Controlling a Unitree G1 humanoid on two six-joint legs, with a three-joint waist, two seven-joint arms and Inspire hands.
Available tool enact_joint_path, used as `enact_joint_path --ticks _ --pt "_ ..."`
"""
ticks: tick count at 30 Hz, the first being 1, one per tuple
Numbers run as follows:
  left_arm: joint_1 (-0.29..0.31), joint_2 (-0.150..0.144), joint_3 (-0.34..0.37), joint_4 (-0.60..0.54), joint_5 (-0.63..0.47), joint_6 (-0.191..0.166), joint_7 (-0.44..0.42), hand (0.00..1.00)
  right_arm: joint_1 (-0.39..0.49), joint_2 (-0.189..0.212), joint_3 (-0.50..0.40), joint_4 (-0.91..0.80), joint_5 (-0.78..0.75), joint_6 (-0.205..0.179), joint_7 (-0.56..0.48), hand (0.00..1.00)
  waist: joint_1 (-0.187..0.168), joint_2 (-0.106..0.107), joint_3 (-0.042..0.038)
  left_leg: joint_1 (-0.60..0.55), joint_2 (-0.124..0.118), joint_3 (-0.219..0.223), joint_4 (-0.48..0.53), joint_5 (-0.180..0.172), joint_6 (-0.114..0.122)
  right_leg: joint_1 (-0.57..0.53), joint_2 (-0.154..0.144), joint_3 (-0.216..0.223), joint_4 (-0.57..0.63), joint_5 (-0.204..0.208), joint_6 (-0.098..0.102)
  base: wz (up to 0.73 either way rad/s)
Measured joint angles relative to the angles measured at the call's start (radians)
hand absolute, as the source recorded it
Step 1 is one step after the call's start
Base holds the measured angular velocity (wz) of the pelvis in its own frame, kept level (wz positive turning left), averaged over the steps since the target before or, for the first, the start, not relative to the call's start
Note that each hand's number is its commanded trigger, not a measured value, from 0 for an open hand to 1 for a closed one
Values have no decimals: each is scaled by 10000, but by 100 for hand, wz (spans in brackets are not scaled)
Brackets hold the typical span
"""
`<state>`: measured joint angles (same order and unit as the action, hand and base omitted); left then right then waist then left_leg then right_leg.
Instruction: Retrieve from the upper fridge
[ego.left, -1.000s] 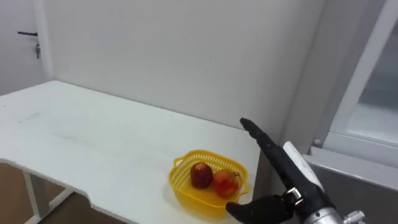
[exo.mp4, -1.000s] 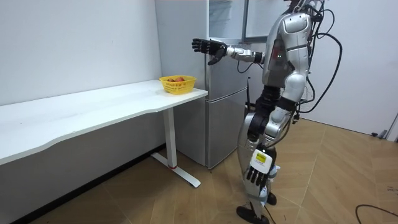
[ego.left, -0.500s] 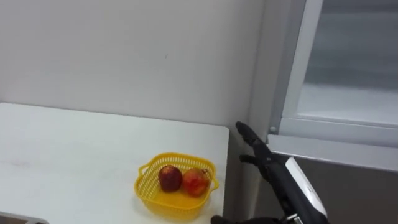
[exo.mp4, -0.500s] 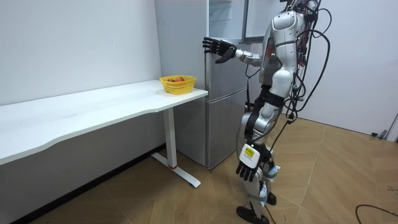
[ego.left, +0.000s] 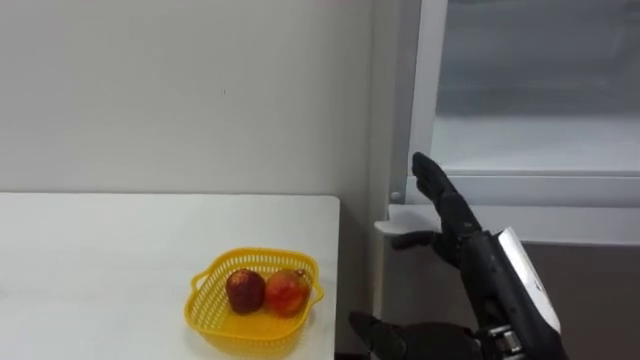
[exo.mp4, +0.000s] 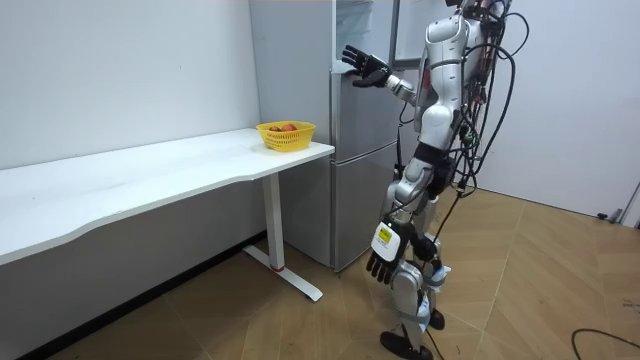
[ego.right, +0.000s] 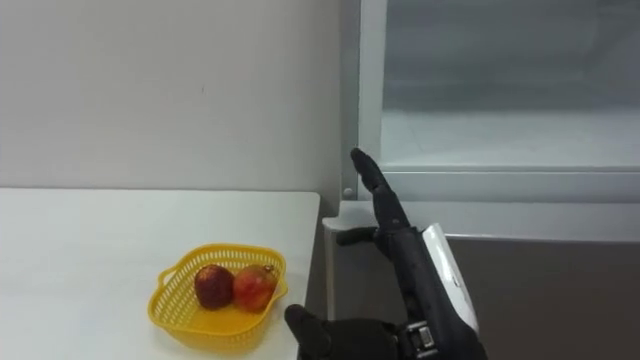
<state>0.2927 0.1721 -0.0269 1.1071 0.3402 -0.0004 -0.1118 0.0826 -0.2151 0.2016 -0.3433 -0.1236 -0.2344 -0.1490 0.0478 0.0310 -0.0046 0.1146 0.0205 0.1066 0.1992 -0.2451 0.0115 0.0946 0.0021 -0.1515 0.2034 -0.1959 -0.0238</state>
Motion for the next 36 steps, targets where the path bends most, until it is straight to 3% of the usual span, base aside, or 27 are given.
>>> enact_joint_path --ticks 7,14,20,27,36 --pt "-157 -60 -299 336 -2 -41 1 0 785 41 -656 -234 -398 -95 -446 0 -283 -18 -15 -24 14 279 -62 -2 -1 -206 15 217 94 3 -5 -12" --pt "-184 -67 -383 364 -1 -38 3 0 1144 49 -787 -236 -178 -97 -819 0 -470 34 -33 23 22 596 -105 -3 2 -448 52 559 244 3 -5 -15" --pt "-247 -67 -380 470 0 -37 -117 0 1403 135 -1457 -295 -24 -96 -1067 0 -708 18 -32 -3 33 730 -105 -4 3 -558 69 688 313 3 -4 -6" --pt "-315 -64 -378 464 -2 -40 -273 0 1494 167 -1570 -309 -22 -97 -1406 0 -806 12 -36 20 39 857 -121 -4 3 -628 95 819 333 2 -4 -6" --pt "-441 -49 -450 527 -225 -44 -267 0 1975 192 -1569 157 22 -97 -1430 0 -961 -14 -32 110 97 1350 -120 -3 2 -753 188 1252 351 24 -12 -13"
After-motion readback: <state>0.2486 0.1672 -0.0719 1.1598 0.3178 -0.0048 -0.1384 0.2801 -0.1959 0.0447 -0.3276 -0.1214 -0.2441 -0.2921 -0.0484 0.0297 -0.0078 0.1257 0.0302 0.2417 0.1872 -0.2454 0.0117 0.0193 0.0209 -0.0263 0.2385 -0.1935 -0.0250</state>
